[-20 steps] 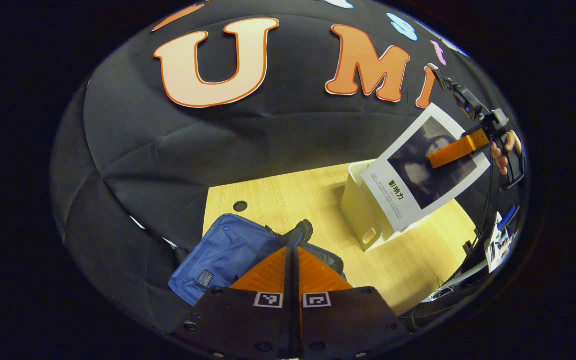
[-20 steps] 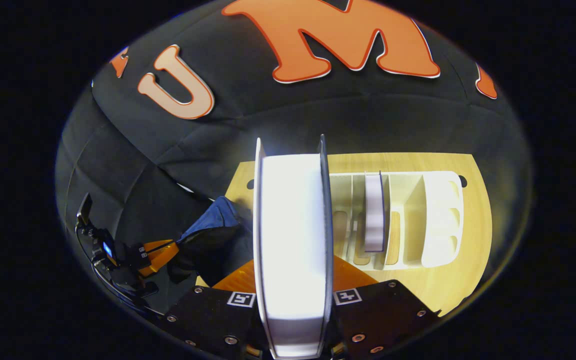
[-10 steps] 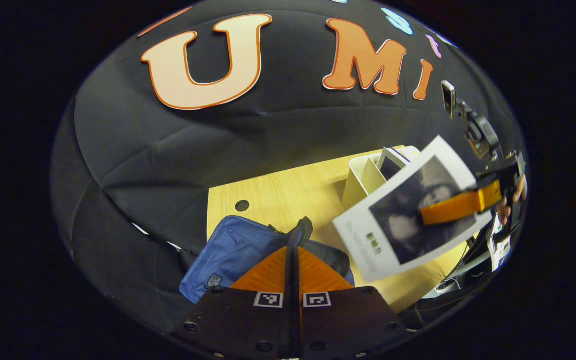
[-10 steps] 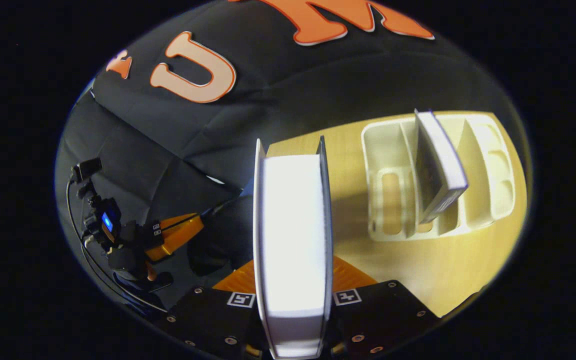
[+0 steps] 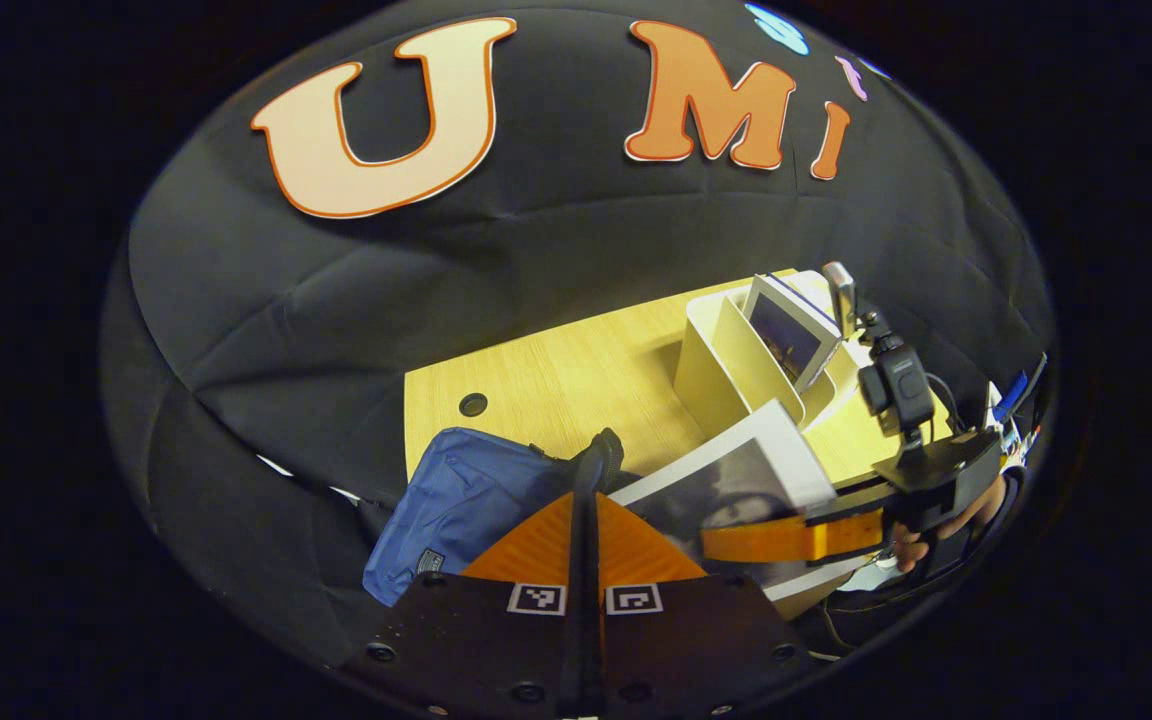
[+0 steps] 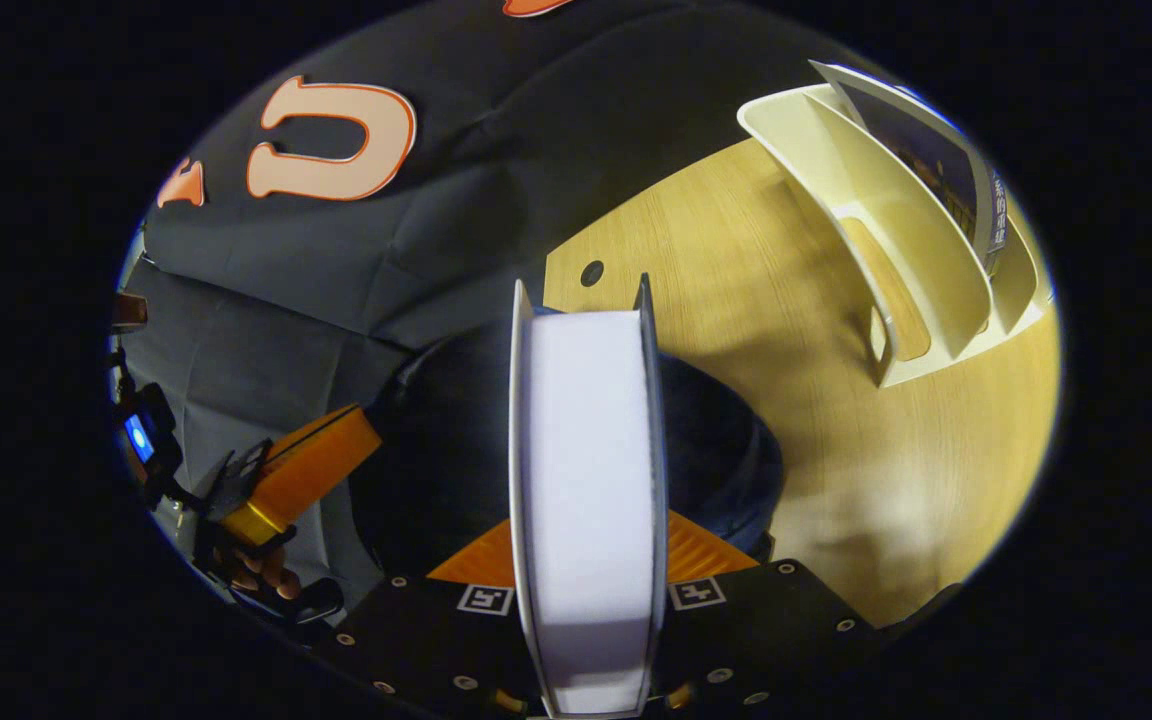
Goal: Open the schoolbag, grab two books from the bookshelf and put them into the schoolbag.
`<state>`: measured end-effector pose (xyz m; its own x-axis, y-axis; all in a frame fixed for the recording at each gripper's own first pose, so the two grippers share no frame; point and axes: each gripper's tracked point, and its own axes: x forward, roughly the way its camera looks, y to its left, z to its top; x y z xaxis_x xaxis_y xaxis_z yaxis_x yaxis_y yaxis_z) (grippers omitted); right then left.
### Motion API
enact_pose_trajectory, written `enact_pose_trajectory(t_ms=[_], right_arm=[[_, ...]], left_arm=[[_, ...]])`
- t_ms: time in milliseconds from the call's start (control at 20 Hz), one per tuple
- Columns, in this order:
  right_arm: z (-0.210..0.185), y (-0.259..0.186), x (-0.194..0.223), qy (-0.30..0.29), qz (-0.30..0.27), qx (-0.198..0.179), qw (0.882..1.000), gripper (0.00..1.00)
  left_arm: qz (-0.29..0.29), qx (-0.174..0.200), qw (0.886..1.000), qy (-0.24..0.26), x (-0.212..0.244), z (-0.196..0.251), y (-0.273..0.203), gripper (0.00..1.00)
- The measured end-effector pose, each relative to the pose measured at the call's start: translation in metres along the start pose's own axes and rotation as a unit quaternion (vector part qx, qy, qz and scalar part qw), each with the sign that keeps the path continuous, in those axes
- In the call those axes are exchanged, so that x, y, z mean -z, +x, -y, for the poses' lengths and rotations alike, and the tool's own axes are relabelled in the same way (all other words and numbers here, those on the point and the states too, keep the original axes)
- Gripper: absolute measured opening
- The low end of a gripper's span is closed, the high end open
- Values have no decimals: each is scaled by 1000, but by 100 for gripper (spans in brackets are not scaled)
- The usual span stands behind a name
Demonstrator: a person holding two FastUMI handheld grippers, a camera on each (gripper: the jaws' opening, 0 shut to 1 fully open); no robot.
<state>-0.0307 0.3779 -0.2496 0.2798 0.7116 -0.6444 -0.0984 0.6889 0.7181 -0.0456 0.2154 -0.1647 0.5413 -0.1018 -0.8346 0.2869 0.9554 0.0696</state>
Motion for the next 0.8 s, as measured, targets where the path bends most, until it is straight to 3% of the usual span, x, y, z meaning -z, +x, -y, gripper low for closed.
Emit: enact_pose_trajectory(t_ms=[500, 800], right_arm=[[1, 83, 14, 59, 27, -5, 998, 41], [-14, 120, 43, 84, -1, -31, 996, 42]], left_arm=[[-16, 31, 999, 22, 4, 22, 7, 1], [-24, 49, 998, 31, 13, 36, 9, 0]])
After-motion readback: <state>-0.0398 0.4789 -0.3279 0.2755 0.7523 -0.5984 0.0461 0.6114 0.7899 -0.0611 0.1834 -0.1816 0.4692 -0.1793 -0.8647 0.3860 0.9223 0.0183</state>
